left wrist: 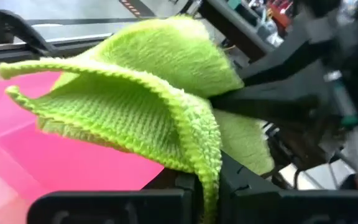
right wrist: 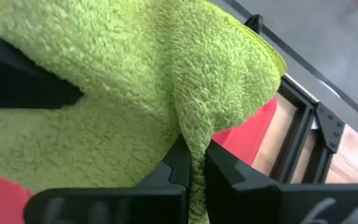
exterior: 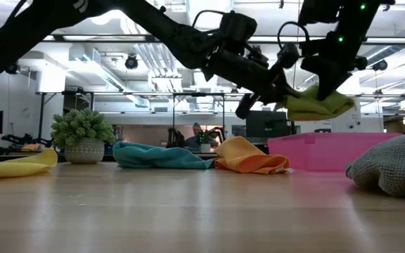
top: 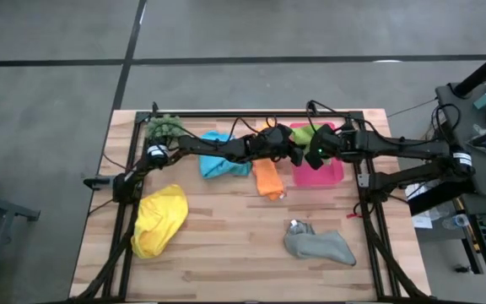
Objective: Fold microfiber towels
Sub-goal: Put the green microfiber cloth into the pink bin, then fold the blue microfiber cloth
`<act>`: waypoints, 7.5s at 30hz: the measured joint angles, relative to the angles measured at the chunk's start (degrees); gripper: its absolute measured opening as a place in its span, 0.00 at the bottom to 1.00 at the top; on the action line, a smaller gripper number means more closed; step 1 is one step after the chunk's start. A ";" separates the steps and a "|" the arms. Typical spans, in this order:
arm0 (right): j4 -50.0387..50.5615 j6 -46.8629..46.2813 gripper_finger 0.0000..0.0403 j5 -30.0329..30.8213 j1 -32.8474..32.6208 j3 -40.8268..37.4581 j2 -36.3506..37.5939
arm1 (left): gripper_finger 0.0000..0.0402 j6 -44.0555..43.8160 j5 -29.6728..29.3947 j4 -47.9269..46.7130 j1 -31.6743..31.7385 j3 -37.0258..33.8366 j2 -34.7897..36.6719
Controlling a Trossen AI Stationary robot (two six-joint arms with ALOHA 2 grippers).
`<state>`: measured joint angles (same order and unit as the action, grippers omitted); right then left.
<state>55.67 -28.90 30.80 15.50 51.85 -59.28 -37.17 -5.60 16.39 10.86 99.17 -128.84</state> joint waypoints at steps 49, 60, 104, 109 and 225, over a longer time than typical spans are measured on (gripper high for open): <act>-18.74 -4.02 0.03 -0.12 3.75 -18.95 1.79 | 0.56 -4.17 0.11 -3.95 -0.58 1.44 -4.45; -22.68 -0.61 0.03 -4.30 4.06 -19.12 1.76 | 0.57 -3.82 1.08 -7.71 -0.73 1.47 1.27; -10.11 3.44 0.43 -5.92 6.72 -10.03 3.03 | 0.57 16.38 0.98 -20.23 -11.45 0.70 10.65; -10.69 3.03 0.40 -6.79 0.32 -10.09 7.32 | 0.57 19.28 0.91 -25.22 -14.87 0.65 11.99; -97.07 39.47 0.49 -29.96 -28.69 -10.33 -21.65 | 0.00 36.21 -34.66 -11.81 -35.61 -41.92 48.39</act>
<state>-41.40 10.57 0.83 -13.19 41.53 -80.93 -0.96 -40.26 4.58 -24.75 57.25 -80.44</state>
